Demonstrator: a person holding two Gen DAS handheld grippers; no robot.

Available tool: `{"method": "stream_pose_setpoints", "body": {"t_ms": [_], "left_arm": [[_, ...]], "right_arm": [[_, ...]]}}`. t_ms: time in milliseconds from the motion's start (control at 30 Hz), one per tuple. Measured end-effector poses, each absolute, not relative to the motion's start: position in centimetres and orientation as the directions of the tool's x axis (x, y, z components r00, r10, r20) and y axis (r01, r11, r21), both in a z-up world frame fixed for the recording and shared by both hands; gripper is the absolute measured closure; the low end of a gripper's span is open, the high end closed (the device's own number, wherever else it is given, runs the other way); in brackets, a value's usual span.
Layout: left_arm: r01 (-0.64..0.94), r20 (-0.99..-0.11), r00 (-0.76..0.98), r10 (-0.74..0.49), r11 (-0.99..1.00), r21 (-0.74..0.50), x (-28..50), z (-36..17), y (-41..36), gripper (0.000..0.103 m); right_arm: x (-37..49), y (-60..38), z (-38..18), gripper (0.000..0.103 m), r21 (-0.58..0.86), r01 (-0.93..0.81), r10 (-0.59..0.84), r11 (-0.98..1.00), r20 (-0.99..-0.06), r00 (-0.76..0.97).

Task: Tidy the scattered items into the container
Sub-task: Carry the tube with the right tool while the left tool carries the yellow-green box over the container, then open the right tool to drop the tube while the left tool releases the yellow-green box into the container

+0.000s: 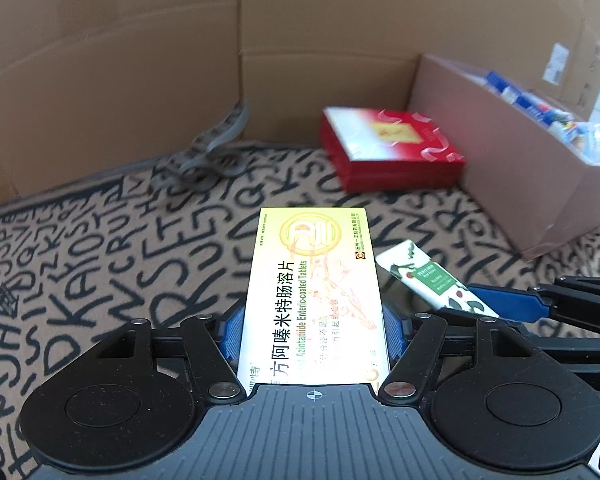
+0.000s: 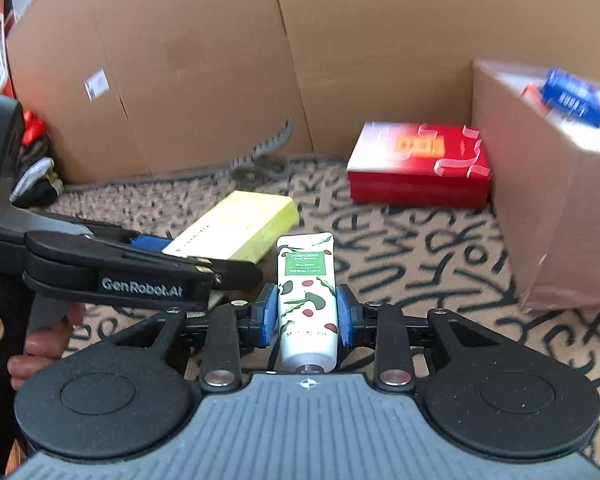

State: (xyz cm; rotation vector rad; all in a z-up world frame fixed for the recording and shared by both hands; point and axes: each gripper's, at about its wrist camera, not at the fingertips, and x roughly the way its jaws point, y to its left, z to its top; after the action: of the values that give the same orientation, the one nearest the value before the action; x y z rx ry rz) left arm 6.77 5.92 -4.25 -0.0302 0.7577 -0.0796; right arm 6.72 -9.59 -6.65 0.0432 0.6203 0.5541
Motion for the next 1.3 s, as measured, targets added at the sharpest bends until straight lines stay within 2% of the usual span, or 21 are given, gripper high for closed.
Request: {"method": "stream_pose_setpoints", "body": {"t_ms": [267,600,733,900,1300], "left_arm": [[0.157,-0.573,0.808,-0.139,0.987,-0.018,7.4,1.1,1.6,0.036],[0.346,-0.469,0.83,-0.301,0.938,0.011,11.0,6.0,-7.2,0.036],[0.388,-0.465,0.812,-0.352,0.921,-0.02,13.4,6.9,-9.4,0.036],[0.377,-0.449,0.827,-0.339,0.926,-0.005,17.3,7.1,-11.7,0.036],[0.355,-0.546,0.773,-0.322,0.934,-0.047,26.0,4.9,-13.3,0.036]], "right_arm": [[5.2,-13.1,-2.5,0.068,0.163,-0.444,0.47,0.881,-0.4,0.787],[6.0,-19.1,1.2,0.068,0.089,-0.283,0.296,0.955,-0.281,0.913],[7.2,-21.3,1.8,0.068,0.081,-0.22,0.233,0.972,-0.267,0.935],[10.0,-23.6,2.0,0.068,0.08,-0.138,0.154,0.987,-0.269,0.951],[17.9,-27.3,0.4,0.068,0.09,-0.043,0.07,0.995,-0.323,0.944]]}}
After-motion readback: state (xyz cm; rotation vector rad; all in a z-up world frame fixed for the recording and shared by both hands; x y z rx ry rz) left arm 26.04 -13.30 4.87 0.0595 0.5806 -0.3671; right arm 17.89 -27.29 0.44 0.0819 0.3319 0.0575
